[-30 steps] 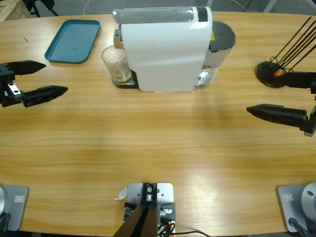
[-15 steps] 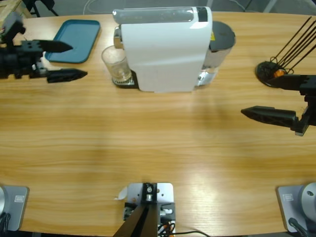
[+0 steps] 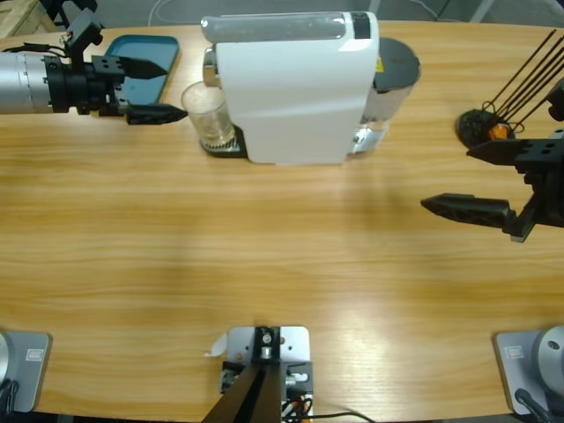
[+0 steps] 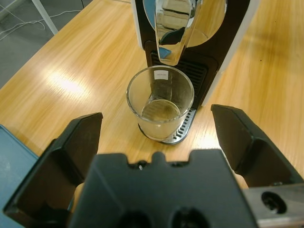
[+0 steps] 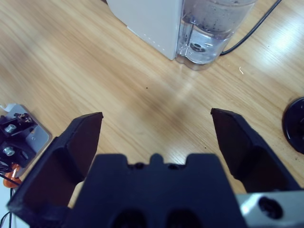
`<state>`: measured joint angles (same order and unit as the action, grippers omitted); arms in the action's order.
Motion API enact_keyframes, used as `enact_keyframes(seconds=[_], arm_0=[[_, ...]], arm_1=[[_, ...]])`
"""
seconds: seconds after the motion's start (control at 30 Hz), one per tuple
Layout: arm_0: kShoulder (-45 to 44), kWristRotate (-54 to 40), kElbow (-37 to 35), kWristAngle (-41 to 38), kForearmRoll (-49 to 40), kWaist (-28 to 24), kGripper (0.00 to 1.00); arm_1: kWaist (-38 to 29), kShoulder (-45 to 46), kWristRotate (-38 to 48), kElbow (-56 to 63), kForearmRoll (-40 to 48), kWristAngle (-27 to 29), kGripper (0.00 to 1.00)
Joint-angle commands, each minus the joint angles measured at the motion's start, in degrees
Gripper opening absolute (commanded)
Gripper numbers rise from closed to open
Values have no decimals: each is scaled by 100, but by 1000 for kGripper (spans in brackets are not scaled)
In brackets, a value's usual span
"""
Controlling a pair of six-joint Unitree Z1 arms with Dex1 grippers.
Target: Pour coffee
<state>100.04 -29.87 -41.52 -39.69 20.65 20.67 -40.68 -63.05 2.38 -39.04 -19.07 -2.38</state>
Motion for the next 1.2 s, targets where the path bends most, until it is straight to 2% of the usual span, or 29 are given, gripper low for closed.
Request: enact_keyframes(seconds=[0.03, 0.4, 0.73, 0.87, 1.2], arm_0=[[678, -17, -84, -206, 360, 151, 1000], [1008, 100, -137, -250, 938, 216, 1000], [1161, 130, -156, -349, 1080, 290, 1000], [1295, 130, -178, -705, 1196, 306, 1000], [1304, 130, -127, -588, 1223, 306, 990]], arm_1=[[7, -194, -45, 169, 9, -17, 1000], [7, -243, -45, 178, 26, -52, 1000], [7, -305, -45, 169, 35, -52, 1000], [7, -305, -45, 169, 35, -52, 1000], [7, -303, -45, 169, 44, -52, 1000]])
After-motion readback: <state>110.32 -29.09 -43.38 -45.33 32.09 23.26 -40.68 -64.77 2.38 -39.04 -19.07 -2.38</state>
